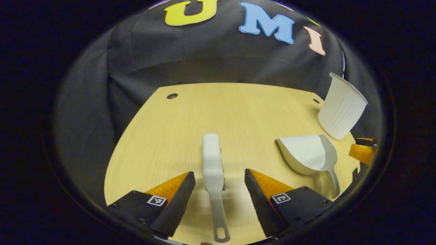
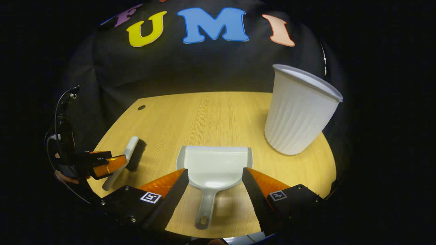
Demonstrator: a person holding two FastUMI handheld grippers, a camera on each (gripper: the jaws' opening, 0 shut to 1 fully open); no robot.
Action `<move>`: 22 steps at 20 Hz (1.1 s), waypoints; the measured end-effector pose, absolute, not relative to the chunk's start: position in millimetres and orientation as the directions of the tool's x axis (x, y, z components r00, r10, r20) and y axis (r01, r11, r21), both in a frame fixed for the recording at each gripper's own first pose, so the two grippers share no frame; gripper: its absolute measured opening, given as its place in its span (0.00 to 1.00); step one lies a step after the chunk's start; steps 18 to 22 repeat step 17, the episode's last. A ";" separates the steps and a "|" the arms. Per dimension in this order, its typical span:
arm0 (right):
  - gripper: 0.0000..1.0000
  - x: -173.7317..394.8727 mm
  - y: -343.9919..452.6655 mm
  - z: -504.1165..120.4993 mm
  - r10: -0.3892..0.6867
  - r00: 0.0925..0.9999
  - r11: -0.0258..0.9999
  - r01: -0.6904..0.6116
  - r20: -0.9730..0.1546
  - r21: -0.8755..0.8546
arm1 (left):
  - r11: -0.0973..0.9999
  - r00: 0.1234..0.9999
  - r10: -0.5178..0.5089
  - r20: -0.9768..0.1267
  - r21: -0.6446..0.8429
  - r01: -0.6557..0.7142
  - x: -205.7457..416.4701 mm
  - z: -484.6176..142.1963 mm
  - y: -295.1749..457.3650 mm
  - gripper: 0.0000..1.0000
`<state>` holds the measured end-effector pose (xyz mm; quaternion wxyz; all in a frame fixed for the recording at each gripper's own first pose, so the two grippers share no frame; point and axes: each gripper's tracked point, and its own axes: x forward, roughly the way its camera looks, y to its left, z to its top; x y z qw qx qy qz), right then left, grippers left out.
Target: Pick up the small broom and dustpan from the desktop, sweep the trash into the dustpan with the broom, and then empty the trash into the garbage bin.
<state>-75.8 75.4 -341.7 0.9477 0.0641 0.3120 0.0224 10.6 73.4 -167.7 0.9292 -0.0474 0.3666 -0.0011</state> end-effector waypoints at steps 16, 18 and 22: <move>0.96 -55.3 26.6 -202.9 -0.079 0.997 0.992 0.080 0.010 -0.094 | 0.985 0.995 0.100 0.010 -0.145 -0.098 5.7 37.5 98.5 0.95; 0.95 -54.5 28.3 -201.9 -0.081 0.997 0.991 0.082 0.011 -0.106 | 0.988 0.996 0.090 0.009 -0.129 -0.088 5.9 39.2 97.9 0.95; 0.95 -54.5 28.3 -201.9 -0.081 0.997 0.991 0.082 0.011 -0.106 | 0.988 0.996 0.090 0.009 -0.129 -0.088 5.9 39.2 97.9 0.95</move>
